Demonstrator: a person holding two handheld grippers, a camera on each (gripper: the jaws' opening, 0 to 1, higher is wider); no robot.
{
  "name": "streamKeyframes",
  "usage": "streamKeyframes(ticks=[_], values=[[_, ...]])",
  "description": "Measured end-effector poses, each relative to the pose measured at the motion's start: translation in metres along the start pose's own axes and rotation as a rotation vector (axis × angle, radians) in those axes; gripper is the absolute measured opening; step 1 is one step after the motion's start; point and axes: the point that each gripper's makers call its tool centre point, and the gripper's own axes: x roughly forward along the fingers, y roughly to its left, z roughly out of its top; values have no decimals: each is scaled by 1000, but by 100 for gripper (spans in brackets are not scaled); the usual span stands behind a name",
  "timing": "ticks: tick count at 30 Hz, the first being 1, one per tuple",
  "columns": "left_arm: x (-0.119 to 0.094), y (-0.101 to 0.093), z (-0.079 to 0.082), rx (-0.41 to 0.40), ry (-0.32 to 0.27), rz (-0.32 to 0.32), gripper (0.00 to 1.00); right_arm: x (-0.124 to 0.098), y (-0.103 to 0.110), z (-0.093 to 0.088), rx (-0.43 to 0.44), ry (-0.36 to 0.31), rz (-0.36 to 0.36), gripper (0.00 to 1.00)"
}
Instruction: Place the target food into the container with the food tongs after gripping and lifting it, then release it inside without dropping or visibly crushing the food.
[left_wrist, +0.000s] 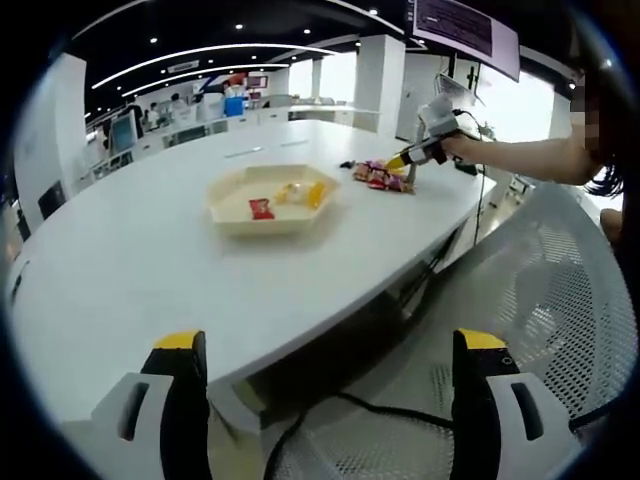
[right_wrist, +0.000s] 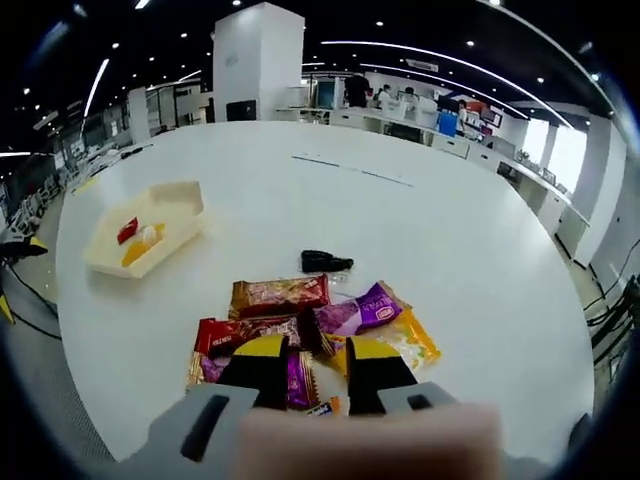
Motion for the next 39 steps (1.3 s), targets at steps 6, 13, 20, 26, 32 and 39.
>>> streamKeyframes(ticks=[6,13,20,26,32,39], values=[[0,0,0,1,0,-1,99,-1,-5,0,40,-16,-27,18],[0,1,0,1,-1,5,99,-4,-13,1,109,-48,-40,17],[0,1,0,2,0,4,99,-3,-12,1,107,-45,-46,17],[0,2,0,2,0,5,99,-9,-16,4,117,-50,-44,17],[0,1,0,1,1,5,99,-17,-17,13,124,-67,-39,17],[0,1,0,2,1,6,99,-21,-15,21,130,-69,-30,18]])
